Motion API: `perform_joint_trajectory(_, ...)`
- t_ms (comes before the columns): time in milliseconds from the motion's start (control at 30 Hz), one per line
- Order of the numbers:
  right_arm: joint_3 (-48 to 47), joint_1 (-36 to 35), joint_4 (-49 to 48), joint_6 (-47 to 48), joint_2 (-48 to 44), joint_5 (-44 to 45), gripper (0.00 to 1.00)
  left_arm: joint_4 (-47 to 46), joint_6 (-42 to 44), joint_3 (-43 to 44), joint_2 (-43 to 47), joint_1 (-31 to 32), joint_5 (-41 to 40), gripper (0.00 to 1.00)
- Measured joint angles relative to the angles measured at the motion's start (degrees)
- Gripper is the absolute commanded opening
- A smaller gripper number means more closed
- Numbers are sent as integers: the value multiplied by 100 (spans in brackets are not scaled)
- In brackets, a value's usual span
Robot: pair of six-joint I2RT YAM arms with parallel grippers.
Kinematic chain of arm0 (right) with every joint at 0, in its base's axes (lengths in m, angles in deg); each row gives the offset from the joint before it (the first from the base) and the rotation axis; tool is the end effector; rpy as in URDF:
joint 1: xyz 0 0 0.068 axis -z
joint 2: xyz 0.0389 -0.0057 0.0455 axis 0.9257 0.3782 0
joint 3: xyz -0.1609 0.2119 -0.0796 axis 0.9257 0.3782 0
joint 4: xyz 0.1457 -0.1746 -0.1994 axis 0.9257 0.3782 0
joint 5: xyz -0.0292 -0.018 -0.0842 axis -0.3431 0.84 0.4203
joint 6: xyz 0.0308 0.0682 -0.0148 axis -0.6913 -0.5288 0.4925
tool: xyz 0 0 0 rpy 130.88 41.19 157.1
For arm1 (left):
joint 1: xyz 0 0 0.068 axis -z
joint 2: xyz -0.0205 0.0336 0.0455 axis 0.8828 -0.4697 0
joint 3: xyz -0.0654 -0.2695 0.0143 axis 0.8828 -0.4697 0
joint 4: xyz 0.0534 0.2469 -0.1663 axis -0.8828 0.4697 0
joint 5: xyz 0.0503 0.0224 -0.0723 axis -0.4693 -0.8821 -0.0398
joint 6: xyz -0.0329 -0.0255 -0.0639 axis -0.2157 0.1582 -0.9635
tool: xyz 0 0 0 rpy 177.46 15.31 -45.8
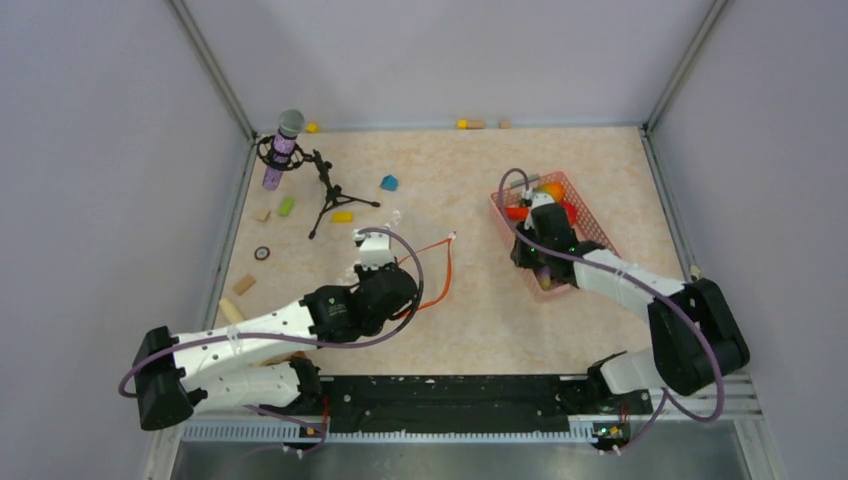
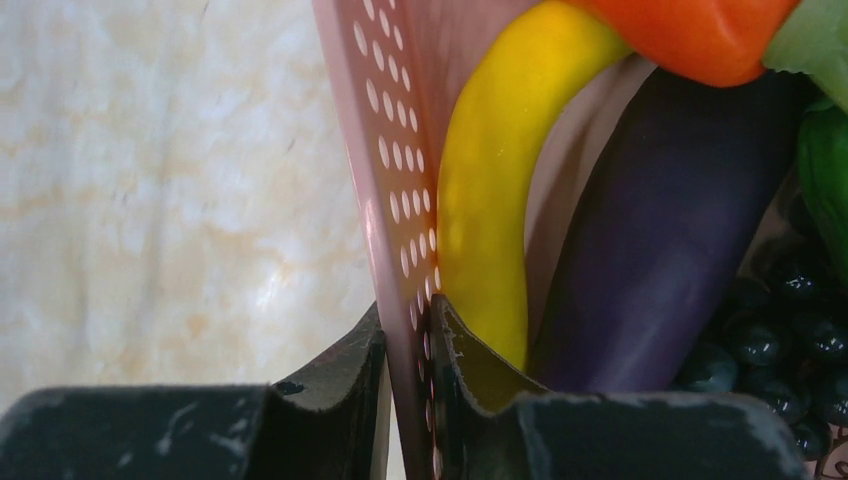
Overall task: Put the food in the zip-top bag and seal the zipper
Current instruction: Move the bin to the center of the board, then pick up the fake vegetable from the bin.
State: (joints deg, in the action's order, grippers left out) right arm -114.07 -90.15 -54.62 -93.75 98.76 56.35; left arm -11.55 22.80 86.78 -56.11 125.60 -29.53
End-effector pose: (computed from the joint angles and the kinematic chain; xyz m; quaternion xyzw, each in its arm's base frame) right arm 0.3144 0.1304 0.1466 -0.0563 0.9219 0.1310 0.3603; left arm 0.1563 -0.2126 0.2400 -0.0380 0.8668 -0.0971 0.4877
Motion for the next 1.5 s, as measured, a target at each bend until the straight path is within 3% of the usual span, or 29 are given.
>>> perform_joint_trajectory(333,1303,-1864,146,-1191,-1600,898,16,103,-146,0,111,0,-181,0)
perform_joint_trajectory(367,1344,-2006,179,-1241,-1674,922,21,129,-173,0,131,0,-223,0)
perform_joint_trajectory(500,1469,-2306,363,-1460,-2076,944,56,232,-345,2,155,-4,-365,0)
perform_joint_trajectory(700,1488,-2323,396,-1611,-2981,1036,92,516,-562,122,-24,-7,-433,0)
perform_joint_trajectory(767,1486,-2326,358,-1714,-3307,1274,99,564,-612,170,-109,-7,-433,0)
perform_joint_trajectory(1100,1488,-2326,459,-2970,-3624,2944,98,651,-649,216,-188,-9,-409,0)
perform_joint_trajectory(1367,1488,-2323,15,-3860,-2660,3713,95,643,-640,216,-188,-9,-352,0)
perform_joint_trajectory(1500,1486,-2238,-424,-4085,-2201,3842,87,636,-625,216,-188,-9,-269,0)
